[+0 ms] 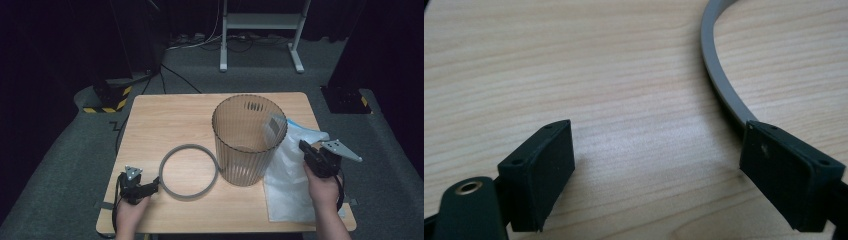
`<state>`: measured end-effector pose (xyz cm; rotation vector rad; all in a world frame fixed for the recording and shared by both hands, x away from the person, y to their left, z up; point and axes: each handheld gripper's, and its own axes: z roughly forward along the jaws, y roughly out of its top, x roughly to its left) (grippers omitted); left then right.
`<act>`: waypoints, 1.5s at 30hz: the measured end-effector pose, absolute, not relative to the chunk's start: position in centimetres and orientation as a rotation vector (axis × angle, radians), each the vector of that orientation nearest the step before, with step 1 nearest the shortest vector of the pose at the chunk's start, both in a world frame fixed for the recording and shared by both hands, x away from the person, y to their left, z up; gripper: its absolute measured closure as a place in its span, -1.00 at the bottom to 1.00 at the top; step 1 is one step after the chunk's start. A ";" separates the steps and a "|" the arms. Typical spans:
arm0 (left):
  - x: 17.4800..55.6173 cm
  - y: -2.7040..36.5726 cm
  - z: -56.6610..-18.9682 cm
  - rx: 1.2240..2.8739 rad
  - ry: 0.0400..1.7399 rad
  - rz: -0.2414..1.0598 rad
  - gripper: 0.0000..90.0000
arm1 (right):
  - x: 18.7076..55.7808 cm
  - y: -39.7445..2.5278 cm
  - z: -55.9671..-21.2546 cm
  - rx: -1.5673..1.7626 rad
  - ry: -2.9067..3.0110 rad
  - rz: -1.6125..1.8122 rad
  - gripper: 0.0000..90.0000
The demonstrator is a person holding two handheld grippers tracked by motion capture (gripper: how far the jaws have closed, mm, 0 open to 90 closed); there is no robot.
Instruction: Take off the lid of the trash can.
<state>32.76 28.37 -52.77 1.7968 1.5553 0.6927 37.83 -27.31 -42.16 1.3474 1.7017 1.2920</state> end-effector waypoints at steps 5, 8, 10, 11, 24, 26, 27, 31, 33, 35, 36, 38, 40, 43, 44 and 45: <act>32.2 28.6 -52.6 1.727 1.528 0.738 -0.68 | 37.2 -26.7 -40.7 1.316 1.655 1.345 0.98; 32.2 28.8 -52.4 1.705 1.514 0.750 -0.68 | 37.0 -26.3 -39.9 1.293 1.629 1.359 0.98; 32.2 28.8 -52.3 1.701 1.503 0.750 -0.68 | 36.9 -26.1 -39.6 1.282 1.620 1.361 0.98; 32.1 28.7 -52.2 1.706 1.484 0.753 -0.68 | 36.7 -25.8 -39.1 1.263 1.601 1.376 0.98; 31.5 28.4 -51.0 1.654 1.387 0.802 -0.68 | 35.5 -24.2 -35.9 1.159 1.519 1.475 0.98; 31.3 28.4 -50.6 1.639 1.353 0.813 -0.68 | 35.4 -24.2 -35.6 1.153 1.511 1.485 0.98; 31.3 28.0 -49.9 1.638 1.313 0.817 -0.68 | 35.2 -24.0 -35.0 1.127 1.494 1.503 0.98; 31.2 26.7 -47.8 1.621 1.218 0.844 -0.67 | 34.8 -23.7 -34.1 1.092 1.460 1.537 0.98; 31.2 25.8 -46.9 1.598 1.164 0.853 -0.67 | 34.7 -23.5 -33.6 1.080 1.448 1.550 0.98; 31.2 24.9 -46.0 1.562 1.112 0.861 -0.67 | 34.6 -23.4 -33.2 1.066 1.428 1.568 0.98; 31.2 24.4 -45.6 1.554 1.088 0.850 -0.68 | 34.6 -23.3 -32.9 1.056 1.418 1.577 0.98; 31.4 23.4 -44.5 1.545 1.049 0.835 -0.68 | 34.4 -23.1 -32.4 1.033 1.400 1.591 0.98; 31.7 22.4 -43.5 1.542 1.032 0.804 -0.68 | 34.2 -23.0 -32.0 1.016 1.381 1.609 0.98; 32.0 20.8 -41.9 1.516 0.993 0.777 -0.69 | 34.0 -22.7 -31.4 0.998 1.358 1.635 0.98; 32.0 20.3 -41.3 1.511 0.969 0.780 -0.70 | 34.0 -22.5 -31.2 0.996 1.358 1.643 0.98; 32.1 19.8 -40.7 1.502 0.948 0.784 -0.70 | 34.0 -22.3 -31.0 0.987 1.356 1.652 0.98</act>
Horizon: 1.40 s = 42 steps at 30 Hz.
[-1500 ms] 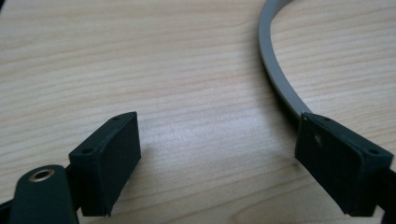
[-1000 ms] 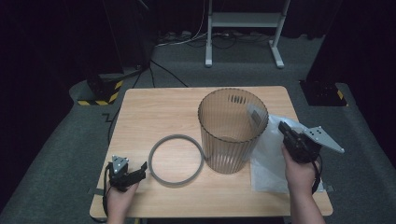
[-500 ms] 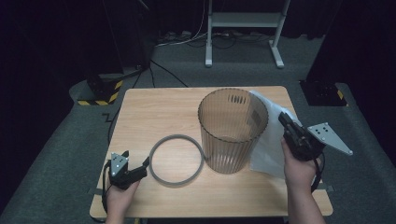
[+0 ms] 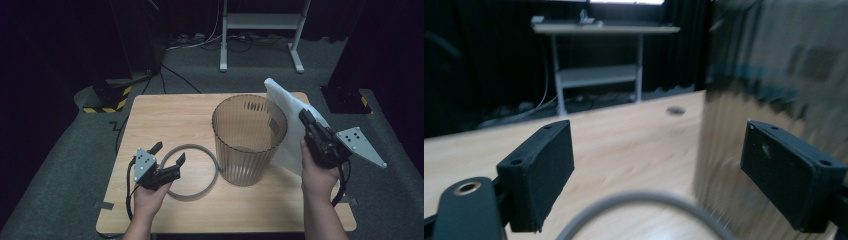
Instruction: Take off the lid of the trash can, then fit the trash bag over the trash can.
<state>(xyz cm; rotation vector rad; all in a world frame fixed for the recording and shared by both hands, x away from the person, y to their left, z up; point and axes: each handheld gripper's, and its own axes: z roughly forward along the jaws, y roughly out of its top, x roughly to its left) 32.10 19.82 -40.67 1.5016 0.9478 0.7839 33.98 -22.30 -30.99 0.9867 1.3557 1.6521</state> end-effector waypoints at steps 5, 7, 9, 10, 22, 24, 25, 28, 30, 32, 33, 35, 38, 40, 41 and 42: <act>32.4 18.1 -38.5 1.441 0.860 0.734 -0.73 | 33.9 -21.1 -30.1 0.938 1.343 1.694 0.98; 32.6 17.2 -37.6 1.437 0.829 0.716 -0.75 | 33.9 -20.9 -29.8 0.931 1.341 1.702 0.98; 33.2 15.9 -36.4 1.455 0.809 0.727 -0.75 | 33.8 -20.0 -29.2 0.905 1.341 1.721 0.98; 33.4 15.6 -36.1 1.457 0.802 0.735 -0.75 | 33.7 -19.7 -29.0 0.893 1.343 1.722 0.98; 34.4 13.9 -34.0 1.426 0.766 0.765 -0.80 | 32.9 -16.9 -27.7 0.779 1.397 1.757 0.99; 34.4 14.1 -33.8 1.415 0.770 0.767 -0.80 | 32.8 -16.2 -27.4 0.761 1.408 1.764 0.99; 34.4 14.1 -33.8 1.415 0.770 0.767 -0.80 | 32.8 -16.2 -27.4 0.761 1.408 1.764 0.99; 34.1 14.9 -33.3 1.410 0.772 0.795 -0.80 | 32.6 -14.1 -26.7 0.716 1.440 1.775 0.98; 34.0 15.6 -33.1 1.396 0.780 0.806 -0.80 | 32.5 -13.0 -26.3 0.680 1.455 1.785 0.99; 33.9 16.2 -33.0 1.391 0.794 0.814 -0.80 | 32.3 -11.8 -26.0 0.652 1.471 1.798 0.99; 33.9 16.2 -33.0 1.391 0.794 0.814 -0.80 | 32.3 -11.1 -25.9 0.634 1.483 1.805 0.99; 33.7 17.1 -32.7 1.391 0.811 0.835 -0.80 | 32.5 -9.8 -25.6 0.610 1.521 1.818 0.99; 33.5 18.2 -32.4 1.378 0.824 0.864 -0.81 | 32.4 -8.0 -25.3 0.572 1.545 1.839 0.99; 33.3 18.7 -32.2 1.361 0.838 0.871 -0.81 | 32.2 -7.1 -25.1 0.551 1.554 1.862 0.99; 33.3 19.0 -32.1 1.358 0.841 0.879 -0.81 | 32.2 -6.6 -25.1 0.544 1.560 1.873 0.99; 33.2 19.2 -32.0 1.351 0.845 0.882 -0.82 | 32.1 -6.2 -25.0 0.534 1.572 1.881 0.98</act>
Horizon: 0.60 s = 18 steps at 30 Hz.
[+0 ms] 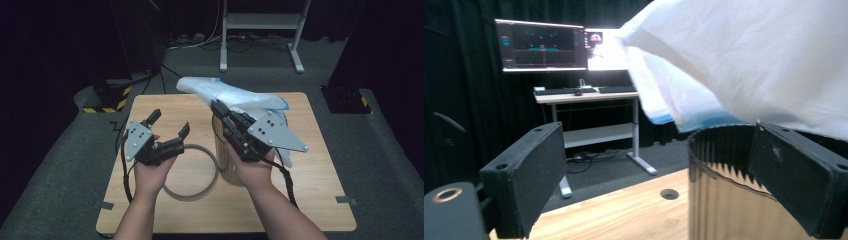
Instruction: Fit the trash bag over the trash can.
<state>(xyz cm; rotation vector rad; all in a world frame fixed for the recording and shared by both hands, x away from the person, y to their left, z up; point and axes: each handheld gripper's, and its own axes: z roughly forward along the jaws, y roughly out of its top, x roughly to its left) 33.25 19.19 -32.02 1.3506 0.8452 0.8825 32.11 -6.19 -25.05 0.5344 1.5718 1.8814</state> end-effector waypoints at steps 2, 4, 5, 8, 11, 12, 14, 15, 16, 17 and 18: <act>33.2 19.5 -31.8 1.336 0.850 0.891 -0.83 | 31.9 -5.5 -25.0 0.512 1.581 1.880 0.99; 33.3 19.6 -31.5 1.325 0.851 0.905 -0.84 | 31.7 -5.3 -25.0 0.499 1.588 1.889 0.99; 33.3 19.6 -31.5 1.325 0.851 0.905 -0.85 | 31.6 -5.2 -24.9 0.496 1.586 1.890 0.99; 33.6 19.5 -30.8 1.305 0.853 0.925 -0.87 | 31.4 -5.6 -25.0 0.499 1.580 1.886 0.98; 33.9 19.4 -30.5 1.300 0.844 0.923 -0.88 | 31.4 -6.3 -25.2 0.510 1.571 1.877 0.98; 34.3 19.0 -30.2 1.296 0.831 0.915 -0.88 | 31.5 -7.1 -25.4 0.527 1.564 1.867 0.98; 34.7 18.3 -29.9 1.303 0.810 0.902 -0.88 | 31.7 -7.9 -25.6 0.544 1.557 1.851 0.98; 34.7 18.3 -29.9 1.303 0.810 0.902 -0.88 | 31.8 -8.3 -25.7 0.550 1.555 1.844 0.98; 35.1 17.4 -29.6 1.321 0.778 0.888 -0.88 | 31.8 -8.8 -25.8 0.560 1.554 1.844 0.98; 35.1 17.4 -29.6 1.321 0.778 0.888 -0.87 | 31.9 -9.3 -25.9 0.572 1.549 1.841 0.98; 35.6 16.5 -29.5 1.337 0.746 0.865 -0.85 | 31.9 -9.8 -26.0 0.580 1.550 1.835 0.98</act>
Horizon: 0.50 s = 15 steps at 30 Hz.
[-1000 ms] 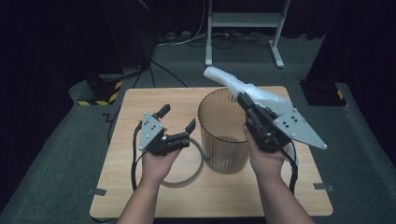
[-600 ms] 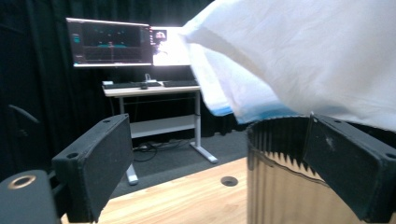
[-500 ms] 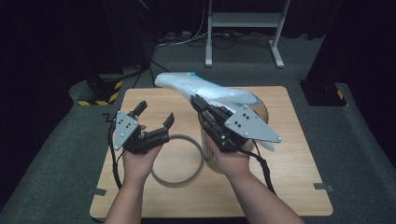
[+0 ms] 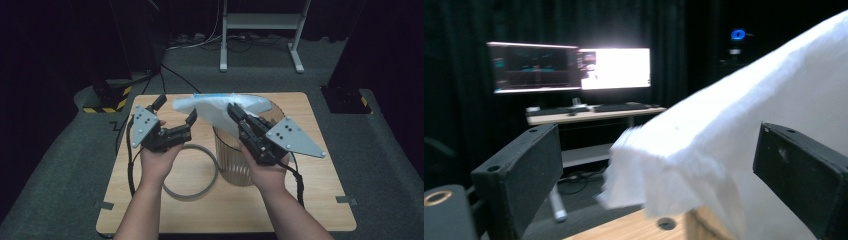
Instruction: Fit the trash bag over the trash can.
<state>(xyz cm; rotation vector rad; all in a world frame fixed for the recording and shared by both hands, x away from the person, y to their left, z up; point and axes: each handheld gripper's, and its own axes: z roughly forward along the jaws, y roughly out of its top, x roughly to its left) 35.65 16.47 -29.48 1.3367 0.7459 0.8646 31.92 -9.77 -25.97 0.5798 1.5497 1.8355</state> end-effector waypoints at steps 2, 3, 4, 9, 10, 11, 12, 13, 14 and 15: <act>36.2 15.5 -29.5 1.349 0.717 0.830 -0.69 | 32.0 -10.7 -26.0 0.594 1.540 1.825 0.98; 36.4 15.1 -29.6 1.359 0.694 0.808 -0.61 | 32.0 -11.1 -26.1 0.599 1.538 1.822 0.98; 36.6 14.7 -29.7 1.372 0.679 0.792 -0.50 | 32.1 -11.4 -26.1 0.606 1.535 1.816 0.98; 36.6 13.1 -30.0 1.379 0.609 0.820 0.35 | 32.5 -12.9 -26.5 0.645 1.525 1.795 0.98; 36.5 12.9 -30.0 1.364 0.604 0.823 0.46 | 32.6 -13.1 -26.6 0.655 1.523 1.793 0.98; 36.5 12.9 -30.0 1.364 0.604 0.823 0.68 | 32.7 -13.3 -26.7 0.660 1.523 1.789 0.98; 36.4 12.6 -30.0 1.370 0.586 0.835 0.82 | 32.8 -13.5 -26.8 0.668 1.521 1.786 0.98; 36.4 12.6 -30.0 1.370 0.586 0.835 0.97 | 32.8 -13.5 -26.8 0.668 1.521 1.786 0.98; 36.5 12.5 -29.8 1.367 0.607 0.829 0.99 | 32.9 -13.8 -26.9 0.682 1.520 1.776 0.96; 36.5 12.5 -29.8 1.365 0.620 0.829 1.00 | 32.9 -13.9 -27.0 0.687 1.522 1.770 0.91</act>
